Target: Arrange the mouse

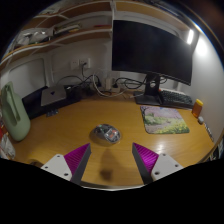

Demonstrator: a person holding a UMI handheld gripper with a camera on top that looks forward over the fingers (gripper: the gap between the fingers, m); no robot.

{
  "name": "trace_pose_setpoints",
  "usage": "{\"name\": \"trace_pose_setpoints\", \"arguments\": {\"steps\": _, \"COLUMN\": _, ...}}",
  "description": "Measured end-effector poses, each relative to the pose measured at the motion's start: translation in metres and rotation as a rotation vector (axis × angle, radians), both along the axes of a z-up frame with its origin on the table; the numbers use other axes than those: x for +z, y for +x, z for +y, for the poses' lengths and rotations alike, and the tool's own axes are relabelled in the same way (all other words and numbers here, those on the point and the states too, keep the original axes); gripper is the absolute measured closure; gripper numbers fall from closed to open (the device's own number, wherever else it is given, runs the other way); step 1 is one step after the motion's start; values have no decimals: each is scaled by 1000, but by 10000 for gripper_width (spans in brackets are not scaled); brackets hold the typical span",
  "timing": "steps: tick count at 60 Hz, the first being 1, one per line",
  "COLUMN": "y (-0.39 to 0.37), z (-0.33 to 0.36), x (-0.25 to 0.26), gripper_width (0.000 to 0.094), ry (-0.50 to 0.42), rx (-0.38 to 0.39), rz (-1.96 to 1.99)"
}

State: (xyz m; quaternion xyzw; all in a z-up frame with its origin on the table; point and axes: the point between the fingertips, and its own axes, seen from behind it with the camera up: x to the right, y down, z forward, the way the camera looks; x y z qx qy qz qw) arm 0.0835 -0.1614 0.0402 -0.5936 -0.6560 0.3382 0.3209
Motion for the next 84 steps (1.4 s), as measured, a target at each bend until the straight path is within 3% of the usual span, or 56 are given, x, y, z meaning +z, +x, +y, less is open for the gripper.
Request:
{"name": "trace_pose_setpoints", "arguments": {"steps": 26, "y": -81, "z": -2, "x": -50, "gripper_width": 68, "ry": -14, "rx": 6, "rz": -39}}
{"name": "trace_pose_setpoints", "arguments": {"steps": 50, "y": -137, "z": 5, "x": -55, "gripper_width": 69, "ry": -17, "rx": -4, "rz": -61}}
{"name": "trace_pose_setpoints", "arguments": {"steps": 55, "y": -137, "z": 4, "x": -55, "gripper_width": 127, "ry": -15, "rx": 1, "rz": -51}}
{"name": "trace_pose_setpoints", "arguments": {"steps": 60, "y": -137, "z": 6, "x": -56, "gripper_width": 478, "ry": -6, "rx": -9, "rz": -49}}
{"name": "trace_pose_setpoints", "arguments": {"steps": 73, "y": -136, "z": -1, "x": -36, "gripper_width": 531, "ry": -41, "rx": 41, "rz": -74}}
{"name": "trace_pose_setpoints", "arguments": {"steps": 84, "y": -179, "z": 67, "x": 50, "gripper_width": 532, "ry": -86, "rx": -57, "rz": 18}}
